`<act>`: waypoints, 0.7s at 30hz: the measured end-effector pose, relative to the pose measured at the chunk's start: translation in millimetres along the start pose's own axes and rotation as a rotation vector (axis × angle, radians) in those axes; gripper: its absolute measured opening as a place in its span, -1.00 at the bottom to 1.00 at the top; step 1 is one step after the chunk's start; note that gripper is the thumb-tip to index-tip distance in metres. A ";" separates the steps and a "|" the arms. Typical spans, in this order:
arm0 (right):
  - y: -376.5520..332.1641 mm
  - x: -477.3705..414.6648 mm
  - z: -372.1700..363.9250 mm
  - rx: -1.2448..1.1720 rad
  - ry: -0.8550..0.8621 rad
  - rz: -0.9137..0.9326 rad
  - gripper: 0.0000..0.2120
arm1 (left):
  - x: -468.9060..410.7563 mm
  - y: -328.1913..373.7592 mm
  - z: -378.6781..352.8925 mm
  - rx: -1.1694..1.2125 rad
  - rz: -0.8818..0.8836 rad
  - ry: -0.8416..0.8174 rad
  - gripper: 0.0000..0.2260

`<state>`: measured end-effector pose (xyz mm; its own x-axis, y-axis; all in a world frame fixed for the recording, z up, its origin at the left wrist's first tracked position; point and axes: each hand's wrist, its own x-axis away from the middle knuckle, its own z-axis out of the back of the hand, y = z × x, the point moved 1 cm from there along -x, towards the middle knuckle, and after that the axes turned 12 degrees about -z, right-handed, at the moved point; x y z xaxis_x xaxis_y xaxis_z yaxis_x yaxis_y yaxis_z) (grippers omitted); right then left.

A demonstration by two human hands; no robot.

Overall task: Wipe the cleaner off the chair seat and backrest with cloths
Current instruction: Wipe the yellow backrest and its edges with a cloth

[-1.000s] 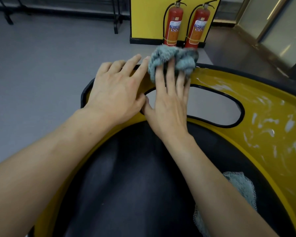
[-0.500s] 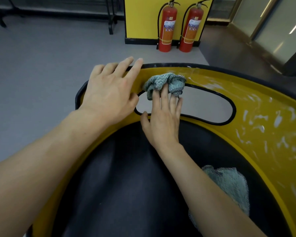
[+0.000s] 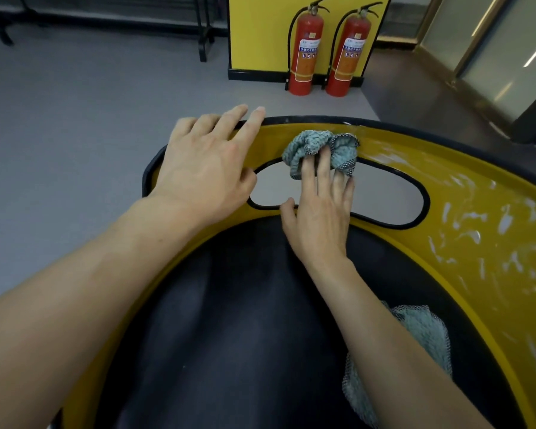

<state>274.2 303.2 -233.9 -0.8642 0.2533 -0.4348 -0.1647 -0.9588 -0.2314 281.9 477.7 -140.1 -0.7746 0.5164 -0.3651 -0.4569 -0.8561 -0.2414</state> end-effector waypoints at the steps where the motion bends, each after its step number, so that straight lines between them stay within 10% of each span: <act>1: 3.8 -0.6 0.5 0.000 -0.005 -0.029 -0.24 | 0.0 -0.5 0.4 0.005 0.001 -0.002 -0.32; 6: 3.5 -5.8 5.1 -0.074 0.001 -0.186 -0.24 | 0.2 0.7 -0.1 0.011 0.008 0.008 -0.34; 13: -40.7 22.9 -10.0 0.016 -0.068 0.246 -0.17 | 0.0 0.0 -0.7 -0.013 0.012 0.021 -0.34; 21: 22.0 -14.2 8.6 0.062 0.007 -0.126 -0.20 | -0.8 0.6 1.3 0.007 0.020 -0.015 -0.33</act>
<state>278.7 277.4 -225.3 -0.8313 0.3729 -0.4121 -0.3011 -0.9254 -0.2301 281.7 476.7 -138.8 -0.7904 0.4984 -0.3561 -0.4439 -0.8667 -0.2277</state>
